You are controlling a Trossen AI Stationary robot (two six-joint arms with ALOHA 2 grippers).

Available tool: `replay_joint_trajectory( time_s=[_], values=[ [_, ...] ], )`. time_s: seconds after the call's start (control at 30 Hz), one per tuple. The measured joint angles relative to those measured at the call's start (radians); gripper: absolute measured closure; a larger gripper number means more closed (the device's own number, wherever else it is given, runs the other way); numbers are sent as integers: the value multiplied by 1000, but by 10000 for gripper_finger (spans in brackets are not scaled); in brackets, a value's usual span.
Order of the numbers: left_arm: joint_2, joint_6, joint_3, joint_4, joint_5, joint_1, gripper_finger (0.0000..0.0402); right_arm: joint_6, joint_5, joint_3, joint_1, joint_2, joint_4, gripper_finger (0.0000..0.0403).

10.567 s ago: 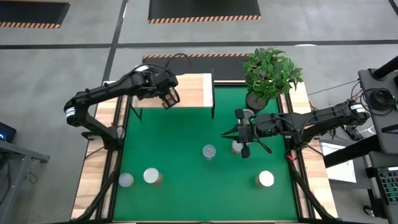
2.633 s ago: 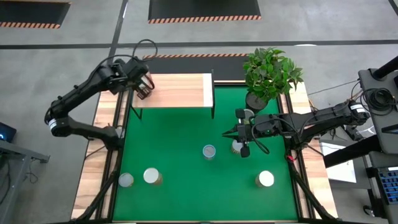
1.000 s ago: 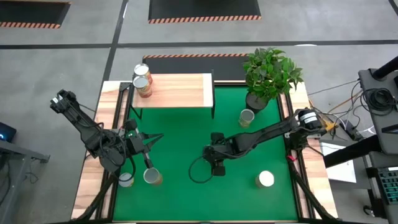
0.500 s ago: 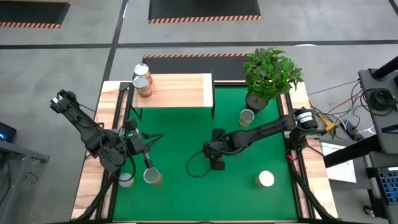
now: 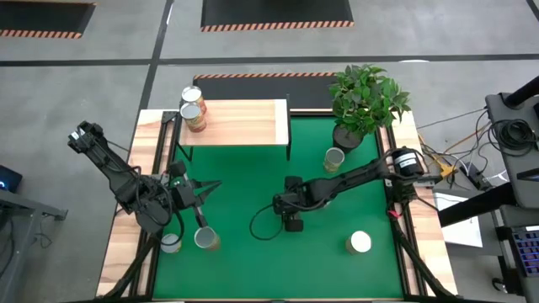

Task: Pick and place cans onto a shelf
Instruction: Put the pink can on the shelf

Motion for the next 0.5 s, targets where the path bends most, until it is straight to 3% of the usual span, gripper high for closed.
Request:
replay_joint_trajectory(
  time_s=[0.13, 0.27, 0.5],
  values=[
    [-12, -3, -1, -58, -67, -1, 402, 0, -10, 53, 0, -13, -22, 147],
    [-43, -4, -17, -73, -144, -1, 402, -33, -9, 189, -10, -13, -124, 127],
    [-119, -27, -61, -76, -152, -1, 402, -143, 37, 453, -121, -13, -134, 113]
  ],
)
